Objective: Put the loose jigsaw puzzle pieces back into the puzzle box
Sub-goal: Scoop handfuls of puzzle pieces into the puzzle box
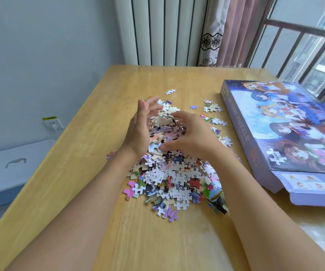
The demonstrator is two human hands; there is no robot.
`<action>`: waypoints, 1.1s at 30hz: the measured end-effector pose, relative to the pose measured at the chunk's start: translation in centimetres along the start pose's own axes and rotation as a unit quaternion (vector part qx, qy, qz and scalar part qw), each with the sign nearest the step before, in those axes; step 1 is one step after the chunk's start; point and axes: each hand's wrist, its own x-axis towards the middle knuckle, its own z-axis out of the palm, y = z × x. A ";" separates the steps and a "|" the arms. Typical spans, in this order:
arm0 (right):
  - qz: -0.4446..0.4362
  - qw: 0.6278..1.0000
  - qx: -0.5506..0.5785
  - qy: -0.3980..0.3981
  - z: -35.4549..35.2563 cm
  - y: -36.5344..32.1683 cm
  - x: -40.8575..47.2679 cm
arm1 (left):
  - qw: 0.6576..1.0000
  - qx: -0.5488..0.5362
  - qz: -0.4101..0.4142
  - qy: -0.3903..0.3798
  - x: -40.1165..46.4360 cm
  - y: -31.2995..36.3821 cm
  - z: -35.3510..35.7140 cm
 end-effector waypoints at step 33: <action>0.255 0.879 0.397 0.067 -2.6 0.1 -0.1 | 0.996 0.020 0.021 0.082 0.5 -0.3 -0.3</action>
